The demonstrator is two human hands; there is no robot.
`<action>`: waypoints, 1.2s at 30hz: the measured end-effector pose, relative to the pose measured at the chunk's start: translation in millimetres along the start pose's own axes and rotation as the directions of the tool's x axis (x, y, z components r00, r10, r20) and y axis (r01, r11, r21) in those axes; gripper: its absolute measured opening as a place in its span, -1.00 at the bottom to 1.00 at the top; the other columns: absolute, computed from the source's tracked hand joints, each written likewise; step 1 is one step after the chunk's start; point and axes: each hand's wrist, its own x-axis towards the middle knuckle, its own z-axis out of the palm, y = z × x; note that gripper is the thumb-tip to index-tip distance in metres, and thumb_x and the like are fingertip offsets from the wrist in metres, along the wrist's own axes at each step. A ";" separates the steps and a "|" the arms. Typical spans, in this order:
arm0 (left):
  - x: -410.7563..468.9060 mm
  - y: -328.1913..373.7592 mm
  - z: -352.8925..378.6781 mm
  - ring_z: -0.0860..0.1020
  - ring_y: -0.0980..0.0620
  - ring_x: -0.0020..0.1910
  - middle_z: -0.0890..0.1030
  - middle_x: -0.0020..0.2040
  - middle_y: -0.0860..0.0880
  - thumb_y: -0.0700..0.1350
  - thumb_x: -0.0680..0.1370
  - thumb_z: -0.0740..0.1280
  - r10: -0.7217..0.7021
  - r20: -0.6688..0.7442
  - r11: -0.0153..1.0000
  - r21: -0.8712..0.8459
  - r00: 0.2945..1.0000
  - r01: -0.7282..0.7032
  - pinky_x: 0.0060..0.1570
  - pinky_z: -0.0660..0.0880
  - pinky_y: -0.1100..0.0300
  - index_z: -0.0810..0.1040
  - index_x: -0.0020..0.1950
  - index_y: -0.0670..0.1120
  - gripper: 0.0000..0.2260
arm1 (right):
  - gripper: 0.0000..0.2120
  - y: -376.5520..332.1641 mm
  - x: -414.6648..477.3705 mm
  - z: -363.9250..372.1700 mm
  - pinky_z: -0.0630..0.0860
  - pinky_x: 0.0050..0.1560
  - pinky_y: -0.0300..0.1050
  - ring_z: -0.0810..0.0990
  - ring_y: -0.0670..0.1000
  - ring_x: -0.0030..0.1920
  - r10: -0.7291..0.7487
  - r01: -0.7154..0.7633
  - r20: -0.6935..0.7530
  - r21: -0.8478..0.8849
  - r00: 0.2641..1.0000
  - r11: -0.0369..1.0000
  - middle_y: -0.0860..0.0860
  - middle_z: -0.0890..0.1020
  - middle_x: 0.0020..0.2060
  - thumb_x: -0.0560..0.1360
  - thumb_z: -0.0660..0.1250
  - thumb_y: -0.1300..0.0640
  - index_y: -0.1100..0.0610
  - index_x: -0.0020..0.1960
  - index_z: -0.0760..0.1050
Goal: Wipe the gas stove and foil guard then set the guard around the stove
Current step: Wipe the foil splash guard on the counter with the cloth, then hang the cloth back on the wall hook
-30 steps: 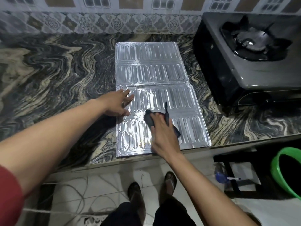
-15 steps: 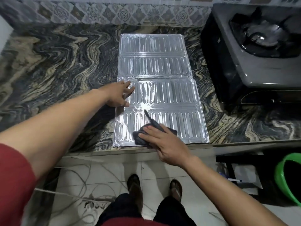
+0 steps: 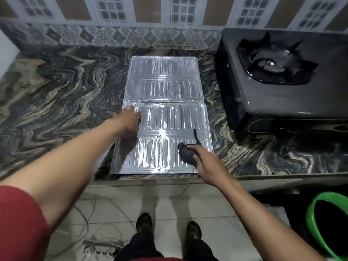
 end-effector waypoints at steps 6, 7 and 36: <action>-43.1 61.2 0.1 0.18 -0.12 0.57 0.16 0.61 -0.08 -0.14 0.52 0.40 0.211 -0.240 0.917 -0.287 0.947 -0.277 0.52 0.13 -0.01 0.20 0.59 0.01 -0.32 | -0.69 -13.7 19.7 -48.6 0.44 0.03 -0.30 0.58 -0.02 0.13 0.170 -0.131 -0.058 0.416 0.984 0.900 -0.01 0.65 0.10 0.59 0.20 0.29 -0.02 0.14 0.59; -51.3 73.2 -0.8 0.24 -0.08 0.54 0.25 0.58 -0.05 -0.13 0.50 0.43 0.258 -0.244 0.869 -0.364 0.935 -0.335 0.49 0.14 0.07 0.26 0.57 0.02 -0.33 | -0.70 -17.1 20.2 -56.8 0.45 0.00 -0.34 0.59 -0.03 0.11 0.168 -0.130 -0.044 0.458 0.985 0.879 -0.02 0.66 0.08 0.59 0.21 0.29 -0.04 0.11 0.60; -142.4 133.8 -171.0 0.52 0.18 -0.36 0.59 -0.22 -0.02 -0.16 0.58 0.36 0.051 -0.569 0.325 -0.768 0.821 -0.552 -0.39 0.40 0.33 0.53 -0.07 -0.07 -0.95 | -0.57 -118.0 30.9 -222.7 0.61 0.01 -0.03 0.67 0.14 0.07 -0.195 0.248 -0.175 0.847 0.965 0.470 0.20 0.68 0.06 0.44 0.42 0.44 0.14 0.23 0.51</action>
